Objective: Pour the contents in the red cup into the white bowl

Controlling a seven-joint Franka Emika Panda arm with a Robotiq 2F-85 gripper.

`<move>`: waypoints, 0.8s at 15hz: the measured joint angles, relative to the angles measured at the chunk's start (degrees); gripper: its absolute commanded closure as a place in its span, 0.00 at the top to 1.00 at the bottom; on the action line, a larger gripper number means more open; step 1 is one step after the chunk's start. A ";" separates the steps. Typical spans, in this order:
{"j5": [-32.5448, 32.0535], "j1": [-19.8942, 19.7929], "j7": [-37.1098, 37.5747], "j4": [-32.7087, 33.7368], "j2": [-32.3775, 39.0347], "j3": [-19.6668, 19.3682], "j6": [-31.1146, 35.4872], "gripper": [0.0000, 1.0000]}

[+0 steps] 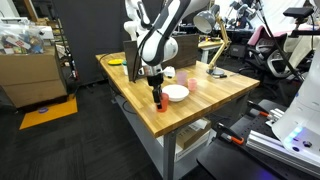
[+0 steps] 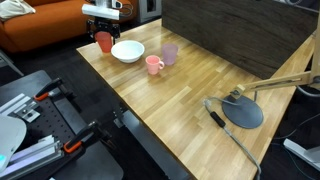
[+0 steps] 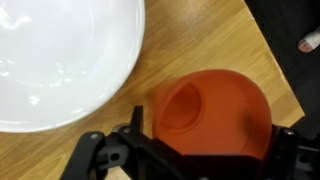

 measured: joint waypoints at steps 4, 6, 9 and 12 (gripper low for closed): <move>-2.22 -3.73 3.56 -1.65 -1.01 3.43 0.03 1.00; 0.35 -8.53 3.75 -8.86 -5.26 3.70 0.59 1.00; 5.14 -18.02 2.02 -20.12 -13.24 3.47 0.73 1.00; 10.74 -26.68 -2.22 -29.78 -21.47 1.11 0.43 1.00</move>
